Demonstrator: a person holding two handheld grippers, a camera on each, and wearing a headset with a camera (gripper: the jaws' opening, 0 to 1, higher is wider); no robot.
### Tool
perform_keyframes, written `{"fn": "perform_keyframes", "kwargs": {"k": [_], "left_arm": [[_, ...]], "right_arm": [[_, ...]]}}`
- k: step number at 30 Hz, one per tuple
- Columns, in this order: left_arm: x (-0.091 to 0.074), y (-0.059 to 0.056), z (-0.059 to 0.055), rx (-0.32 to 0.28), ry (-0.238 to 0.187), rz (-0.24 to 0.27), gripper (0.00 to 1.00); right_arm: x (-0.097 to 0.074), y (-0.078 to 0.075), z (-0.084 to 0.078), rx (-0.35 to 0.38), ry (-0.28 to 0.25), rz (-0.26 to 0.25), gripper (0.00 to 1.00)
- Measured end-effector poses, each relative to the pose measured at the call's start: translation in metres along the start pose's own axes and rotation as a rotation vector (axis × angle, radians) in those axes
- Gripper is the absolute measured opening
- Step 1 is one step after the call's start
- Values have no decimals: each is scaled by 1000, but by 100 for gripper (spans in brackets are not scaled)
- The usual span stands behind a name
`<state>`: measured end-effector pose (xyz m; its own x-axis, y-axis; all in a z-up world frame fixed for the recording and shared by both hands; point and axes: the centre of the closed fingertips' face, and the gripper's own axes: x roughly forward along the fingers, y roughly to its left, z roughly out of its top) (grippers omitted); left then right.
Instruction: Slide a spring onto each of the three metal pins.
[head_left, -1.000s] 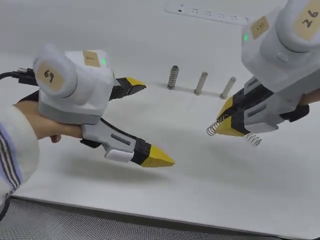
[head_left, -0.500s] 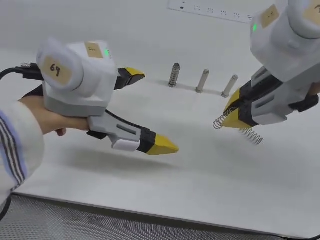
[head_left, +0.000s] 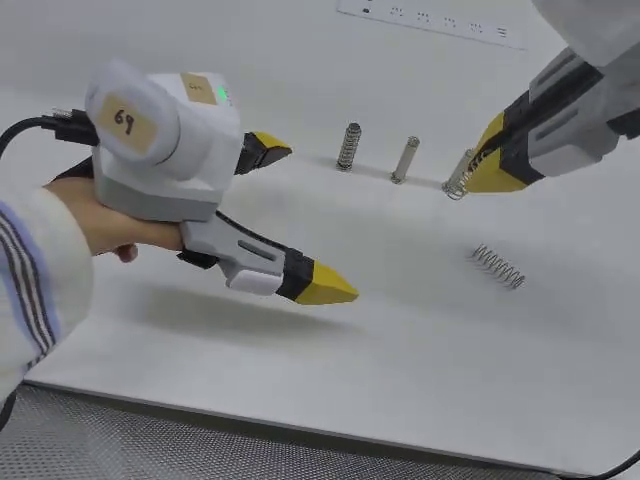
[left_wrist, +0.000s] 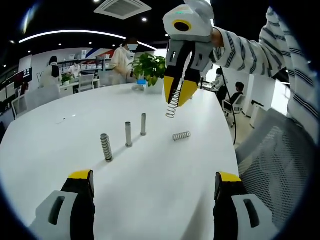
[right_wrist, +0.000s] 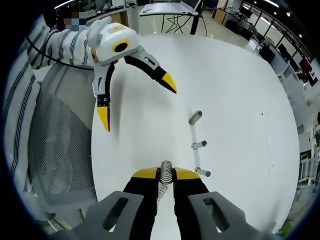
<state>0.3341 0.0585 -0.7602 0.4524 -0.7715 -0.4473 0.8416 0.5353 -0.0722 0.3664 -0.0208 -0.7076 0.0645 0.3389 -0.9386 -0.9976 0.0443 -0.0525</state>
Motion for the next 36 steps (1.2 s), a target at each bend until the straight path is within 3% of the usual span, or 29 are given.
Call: {"fn": "perform_keyframes", "kwargs": {"k": [6,9,17,24,33,36], "left_arm": [[1,-2,0,4,3,-5,98],[1,-5,0,3,12,-15,98],[3,-6,1,-2,22,-16,98],[3,-4,2,-2,22,-7,98],[2,3,7,-40,3,8,98],[3,0,3,-40,24,-11,98]], "right_arm": [[-1,-19,6,-34,27,-12,8],[-1,-22,16,-12,-3,17,8],[6,-42,27,-3,-20,38,8],[15,-58,22,-18,20,21,8],[30,-64,16,-56,53,32,8],[33,-66,17,-50,53,32,8]]}}
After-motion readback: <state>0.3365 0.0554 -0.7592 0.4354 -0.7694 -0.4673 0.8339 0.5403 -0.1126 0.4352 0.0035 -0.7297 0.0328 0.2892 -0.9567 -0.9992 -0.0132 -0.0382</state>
